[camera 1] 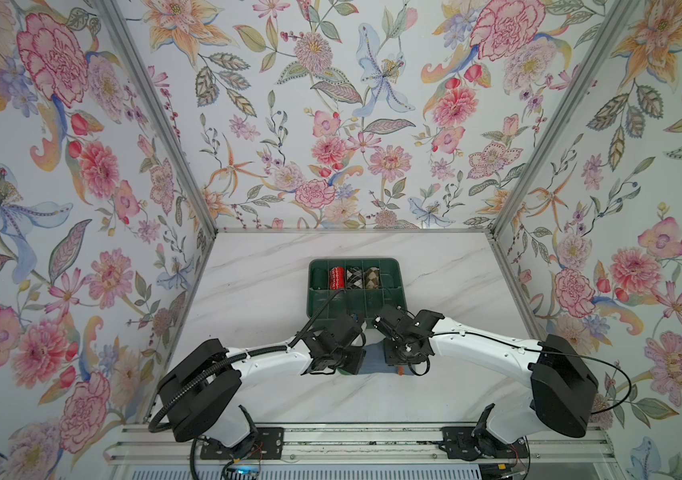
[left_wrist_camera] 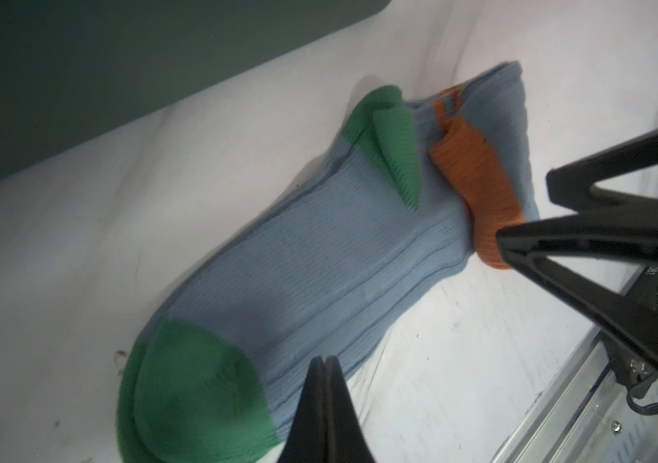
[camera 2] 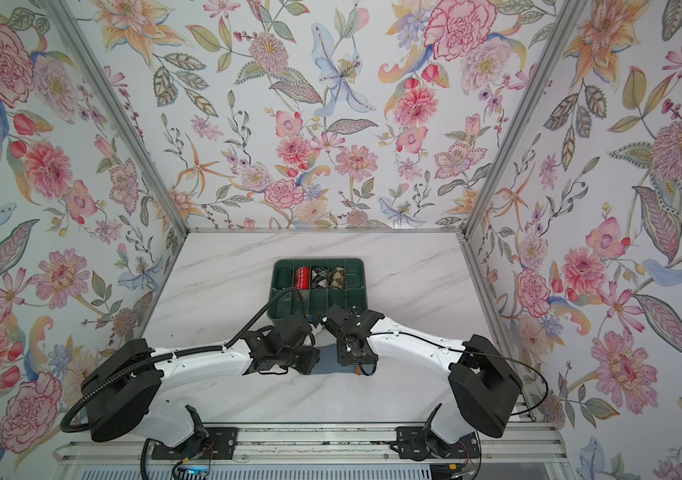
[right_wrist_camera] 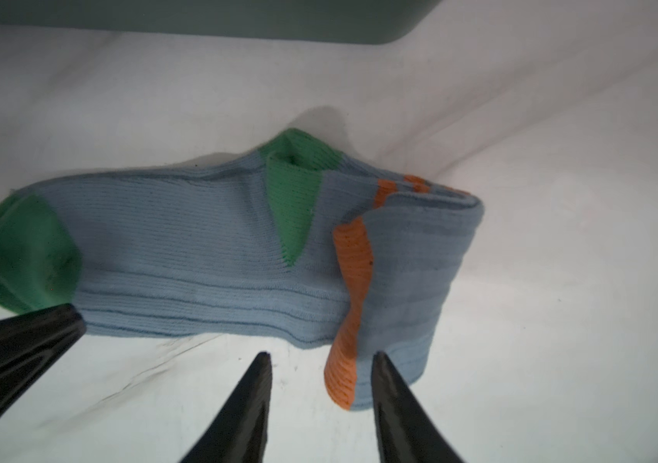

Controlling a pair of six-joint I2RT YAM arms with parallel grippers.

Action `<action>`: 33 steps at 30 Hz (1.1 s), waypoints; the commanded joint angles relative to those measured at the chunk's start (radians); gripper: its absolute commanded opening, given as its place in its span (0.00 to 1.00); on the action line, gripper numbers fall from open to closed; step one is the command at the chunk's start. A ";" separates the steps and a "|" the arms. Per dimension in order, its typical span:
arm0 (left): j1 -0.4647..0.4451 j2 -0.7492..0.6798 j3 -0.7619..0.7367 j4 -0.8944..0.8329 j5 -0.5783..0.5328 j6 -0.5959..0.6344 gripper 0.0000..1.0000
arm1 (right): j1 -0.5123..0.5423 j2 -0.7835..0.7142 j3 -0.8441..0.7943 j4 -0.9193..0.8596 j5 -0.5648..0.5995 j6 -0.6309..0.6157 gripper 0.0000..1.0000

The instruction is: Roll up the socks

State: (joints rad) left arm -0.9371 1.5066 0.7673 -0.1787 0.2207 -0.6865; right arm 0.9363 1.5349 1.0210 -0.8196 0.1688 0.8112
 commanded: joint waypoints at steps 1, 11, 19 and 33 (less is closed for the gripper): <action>0.013 -0.031 -0.028 -0.028 -0.006 0.034 0.00 | 0.029 0.026 0.044 -0.090 0.120 0.068 0.43; 0.075 -0.053 -0.109 0.031 0.014 0.055 0.00 | 0.052 0.091 0.056 -0.103 0.155 0.102 0.43; 0.095 -0.061 -0.094 0.050 0.021 0.091 0.00 | 0.054 0.126 0.074 -0.102 0.183 0.113 0.40; 0.096 0.029 -0.034 0.091 0.060 0.135 0.00 | 0.053 0.162 0.067 -0.103 0.166 0.123 0.28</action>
State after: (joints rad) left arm -0.8505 1.5085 0.7074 -0.1051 0.2588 -0.5789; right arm 0.9825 1.6886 1.0794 -0.8970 0.3256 0.9150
